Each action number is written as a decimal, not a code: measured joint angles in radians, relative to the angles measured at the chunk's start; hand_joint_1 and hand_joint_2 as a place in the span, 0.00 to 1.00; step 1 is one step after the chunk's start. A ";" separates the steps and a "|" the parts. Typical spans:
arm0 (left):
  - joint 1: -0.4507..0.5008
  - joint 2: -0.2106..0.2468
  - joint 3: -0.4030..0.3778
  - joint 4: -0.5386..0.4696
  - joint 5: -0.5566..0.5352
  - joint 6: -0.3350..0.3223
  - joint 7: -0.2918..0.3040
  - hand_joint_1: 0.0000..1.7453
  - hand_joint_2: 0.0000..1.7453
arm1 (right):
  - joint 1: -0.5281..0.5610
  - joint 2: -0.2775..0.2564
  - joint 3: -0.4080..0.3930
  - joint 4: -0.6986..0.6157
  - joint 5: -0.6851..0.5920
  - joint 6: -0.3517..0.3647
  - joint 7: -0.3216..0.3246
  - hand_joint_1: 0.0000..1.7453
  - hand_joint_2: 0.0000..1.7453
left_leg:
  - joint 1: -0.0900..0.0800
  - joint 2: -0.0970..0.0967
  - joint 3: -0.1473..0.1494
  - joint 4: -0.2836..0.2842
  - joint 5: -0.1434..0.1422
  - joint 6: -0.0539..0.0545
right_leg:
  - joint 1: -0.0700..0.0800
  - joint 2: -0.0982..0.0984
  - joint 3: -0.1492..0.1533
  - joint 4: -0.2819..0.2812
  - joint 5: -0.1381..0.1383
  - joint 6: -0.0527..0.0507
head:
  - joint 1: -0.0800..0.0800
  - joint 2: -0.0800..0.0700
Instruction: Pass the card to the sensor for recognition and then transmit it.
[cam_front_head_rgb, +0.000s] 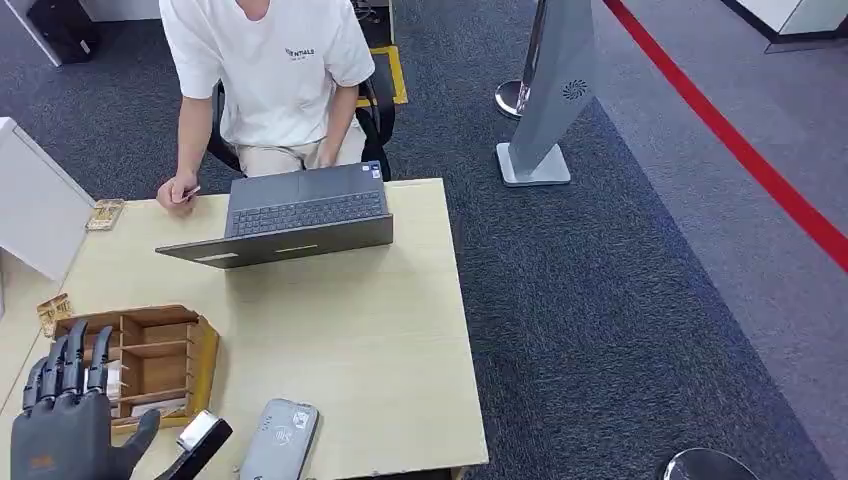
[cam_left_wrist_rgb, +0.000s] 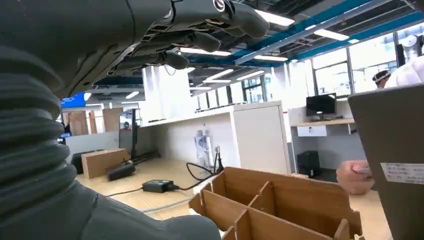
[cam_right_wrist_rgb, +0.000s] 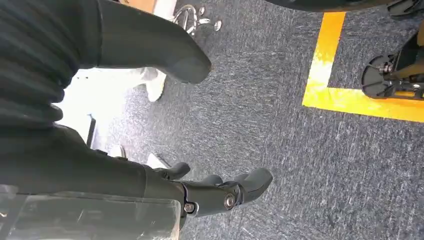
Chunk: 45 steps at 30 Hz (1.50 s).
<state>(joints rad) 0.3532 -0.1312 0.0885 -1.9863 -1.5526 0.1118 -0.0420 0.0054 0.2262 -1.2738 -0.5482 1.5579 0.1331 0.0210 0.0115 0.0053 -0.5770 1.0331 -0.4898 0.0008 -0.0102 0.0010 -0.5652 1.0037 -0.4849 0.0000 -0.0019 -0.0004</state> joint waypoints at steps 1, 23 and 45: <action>0.004 0.000 -0.001 0.001 0.000 -0.003 0.003 0.00 1.00 | 0.000 0.000 -0.001 0.000 0.000 -0.001 0.000 0.00 1.00 | 0.000 0.000 0.000 0.000 0.000 0.000 | 0.000 0.000 0.000 0.000 0.000 0.000 | 0.000 0.000; 0.063 0.058 -0.130 0.040 0.003 -0.060 0.111 0.00 1.00 | -0.003 0.000 -0.019 0.000 0.000 -0.010 -0.003 0.00 1.00 | 0.000 0.000 0.000 0.000 0.000 0.000 | 0.000 0.000 0.000 0.000 0.000 0.000 | 0.000 0.000; -0.048 0.010 0.055 0.180 0.000 -0.045 0.164 0.00 1.00 | -0.005 0.000 -0.019 0.002 0.000 -0.007 0.006 0.00 1.00 | 0.000 0.000 0.000 0.000 0.000 0.000 | 0.000 0.000 0.000 0.000 0.000 0.000 | 0.000 0.000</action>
<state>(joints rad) 0.3057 -0.1213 0.1431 -1.8059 -1.5530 0.0672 0.1217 -0.0001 0.2258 -1.2928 -0.5467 1.5579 0.1259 0.0271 0.0116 0.0049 -0.5770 1.0331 -0.4898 0.0009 -0.0101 0.0008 -0.5649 1.0037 -0.4849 -0.0001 -0.0019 -0.0004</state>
